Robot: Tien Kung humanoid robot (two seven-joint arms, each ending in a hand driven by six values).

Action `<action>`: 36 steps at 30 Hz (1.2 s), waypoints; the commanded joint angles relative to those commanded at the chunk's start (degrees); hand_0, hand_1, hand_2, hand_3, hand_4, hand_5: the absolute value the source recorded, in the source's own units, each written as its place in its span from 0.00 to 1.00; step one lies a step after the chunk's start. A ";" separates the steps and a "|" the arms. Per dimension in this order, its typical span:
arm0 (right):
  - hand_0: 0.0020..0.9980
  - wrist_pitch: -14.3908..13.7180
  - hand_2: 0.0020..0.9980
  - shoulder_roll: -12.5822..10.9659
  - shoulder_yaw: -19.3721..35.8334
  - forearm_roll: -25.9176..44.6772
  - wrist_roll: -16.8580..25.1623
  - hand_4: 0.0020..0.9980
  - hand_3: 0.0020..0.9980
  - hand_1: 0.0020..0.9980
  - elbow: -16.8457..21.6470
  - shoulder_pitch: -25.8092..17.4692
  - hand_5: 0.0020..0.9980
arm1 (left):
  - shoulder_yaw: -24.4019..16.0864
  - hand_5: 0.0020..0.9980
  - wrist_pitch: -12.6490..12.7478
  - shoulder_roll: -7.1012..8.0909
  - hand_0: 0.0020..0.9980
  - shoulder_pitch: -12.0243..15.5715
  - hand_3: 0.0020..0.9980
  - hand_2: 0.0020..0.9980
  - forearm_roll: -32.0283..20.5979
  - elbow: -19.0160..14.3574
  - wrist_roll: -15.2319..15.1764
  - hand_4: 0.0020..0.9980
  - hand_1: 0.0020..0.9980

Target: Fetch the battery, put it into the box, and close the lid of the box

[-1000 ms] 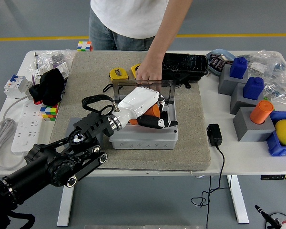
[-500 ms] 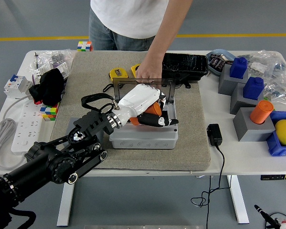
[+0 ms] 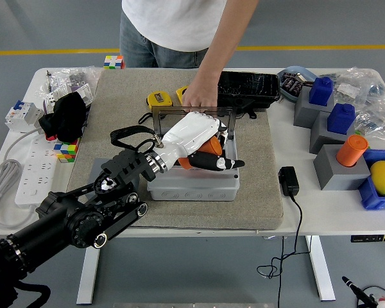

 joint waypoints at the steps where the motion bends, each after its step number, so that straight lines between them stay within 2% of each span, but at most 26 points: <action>1: 0.85 -0.01 0.79 -0.02 -0.20 0.21 0.04 1.00 0.84 0.82 0.00 0.02 1.00 | 0.08 0.81 0.44 0.03 0.14 0.05 0.23 0.20 0.00 0.05 -0.20 0.95 0.16; 2: 0.85 -0.01 0.79 -0.03 -0.26 0.26 0.04 1.00 0.84 0.82 0.00 0.05 1.00 | 0.14 0.81 0.77 0.04 0.17 0.12 0.25 0.21 -0.18 0.13 -0.45 0.96 0.19; 12: 0.85 0.01 0.79 0.10 -0.51 0.43 0.01 1.00 0.84 0.82 0.00 -0.17 1.00 | 0.90 0.80 3.80 0.20 0.18 0.63 0.25 0.21 -0.85 0.10 -2.74 0.95 0.18; 19: 0.85 -0.02 0.79 0.03 -0.09 0.12 -0.01 1.00 0.84 0.82 0.00 -0.13 1.00 | 0.63 0.79 4.82 0.77 0.17 0.77 0.23 0.20 0.02 -0.45 -2.86 0.95 0.16; 25: 0.85 -0.03 0.79 0.22 -0.40 0.60 0.03 1.00 0.84 0.82 0.00 0.01 1.00 | 0.84 0.78 6.97 0.45 0.16 0.48 0.23 0.20 0.14 1.67 -3.96 0.94 0.16; 26: 0.85 -0.05 0.79 0.25 -0.57 0.82 0.08 1.00 0.84 0.82 0.00 0.04 1.00 | 0.88 0.73 7.13 0.44 0.16 0.53 0.22 0.19 0.33 1.96 -4.02 0.92 0.16; 30: 0.85 -0.04 0.79 0.26 -0.19 0.49 0.04 1.00 0.84 0.82 0.00 0.03 1.00 | 1.08 0.73 7.90 0.33 0.16 0.72 0.22 0.19 0.17 2.48 -4.51 0.92 0.16; 36: 0.85 -0.01 0.79 0.24 0.03 0.34 -0.01 1.00 0.84 0.82 0.00 0.08 1.00 | 1.59 0.72 10.46 -0.45 0.16 0.68 0.22 0.19 -0.12 4.53 -5.79 0.91 0.16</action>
